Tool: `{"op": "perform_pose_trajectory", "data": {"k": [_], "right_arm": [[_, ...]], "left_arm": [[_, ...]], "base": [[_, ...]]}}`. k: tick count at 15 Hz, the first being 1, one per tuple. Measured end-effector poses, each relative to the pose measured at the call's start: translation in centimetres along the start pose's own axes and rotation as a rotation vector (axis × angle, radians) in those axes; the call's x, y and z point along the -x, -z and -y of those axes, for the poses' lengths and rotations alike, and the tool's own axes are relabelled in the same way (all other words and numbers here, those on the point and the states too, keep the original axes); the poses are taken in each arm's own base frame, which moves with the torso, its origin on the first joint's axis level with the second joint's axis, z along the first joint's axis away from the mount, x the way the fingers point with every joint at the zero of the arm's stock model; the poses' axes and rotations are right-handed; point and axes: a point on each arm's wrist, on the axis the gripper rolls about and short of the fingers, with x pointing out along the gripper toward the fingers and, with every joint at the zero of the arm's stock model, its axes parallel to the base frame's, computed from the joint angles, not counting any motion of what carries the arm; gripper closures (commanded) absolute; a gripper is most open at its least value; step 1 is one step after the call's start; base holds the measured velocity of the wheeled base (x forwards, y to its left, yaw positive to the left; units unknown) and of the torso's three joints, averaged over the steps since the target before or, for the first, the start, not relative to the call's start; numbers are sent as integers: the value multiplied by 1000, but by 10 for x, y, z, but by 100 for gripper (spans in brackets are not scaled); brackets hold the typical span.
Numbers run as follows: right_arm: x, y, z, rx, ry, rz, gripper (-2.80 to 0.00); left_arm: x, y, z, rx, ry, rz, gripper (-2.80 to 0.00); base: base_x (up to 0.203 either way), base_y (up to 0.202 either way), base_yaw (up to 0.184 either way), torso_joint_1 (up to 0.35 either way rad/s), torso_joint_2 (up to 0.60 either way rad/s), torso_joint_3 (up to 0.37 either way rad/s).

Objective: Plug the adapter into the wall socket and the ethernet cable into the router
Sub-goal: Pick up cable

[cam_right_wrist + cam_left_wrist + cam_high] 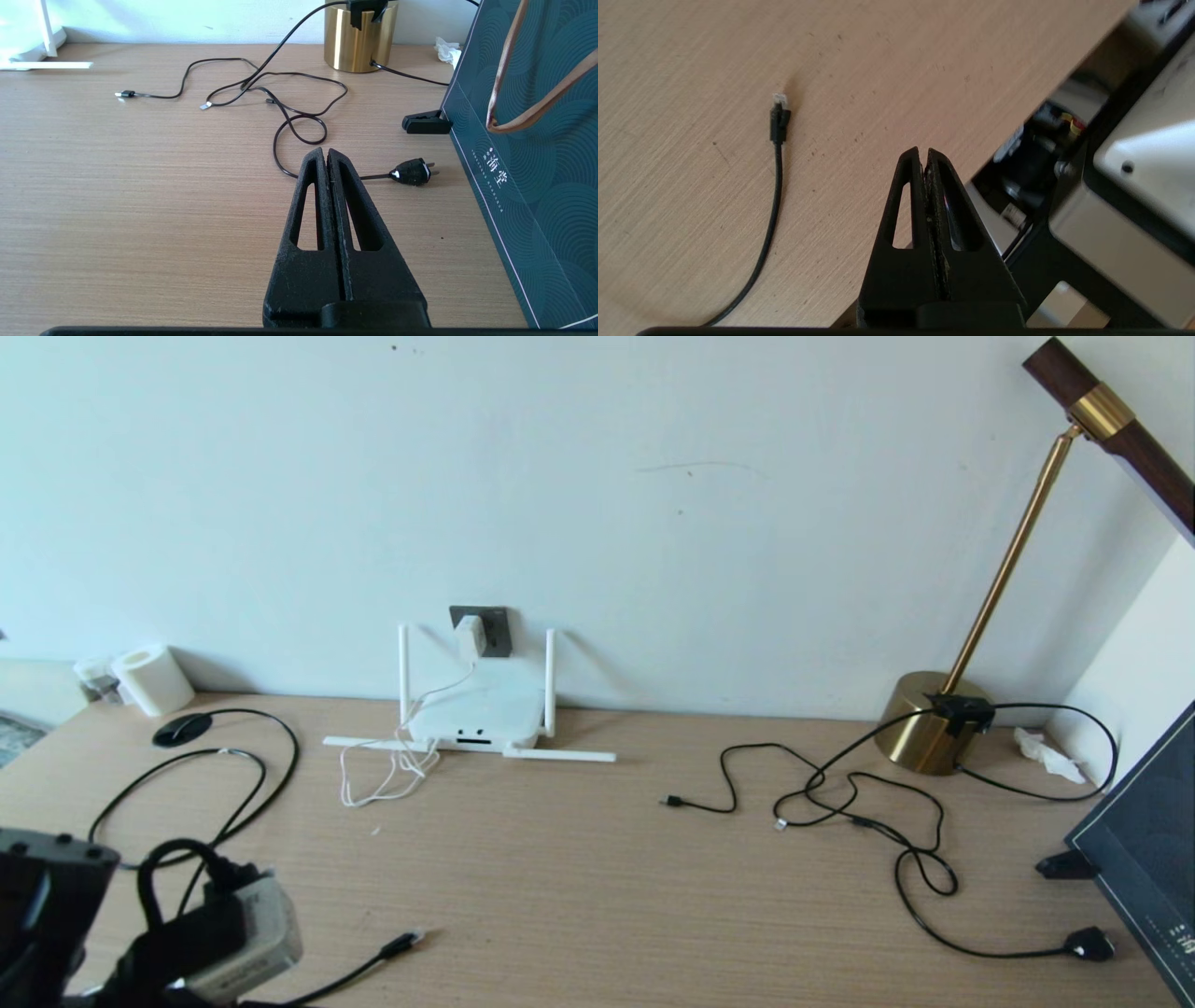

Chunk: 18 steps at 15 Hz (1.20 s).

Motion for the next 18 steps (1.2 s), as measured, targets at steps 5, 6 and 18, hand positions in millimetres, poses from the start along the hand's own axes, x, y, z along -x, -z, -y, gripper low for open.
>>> {"op": "perform_pose_trajectory", "data": {"k": [5,6,18], "right_arm": [[0,0,0,0,0,0,0],[0,0,0,0,0,0,0],[0,0,0,0,0,0,0]], "left_arm": [[-7,9,4,-114,17,-61,0],[-8,13,5,-129,12,-79,0],[3,35,23,-213,8,-93,-280]], "base": [[0,0,0,0,0,0],[0,0,0,0,0,0],[0,0,0,0,0,0]]}}
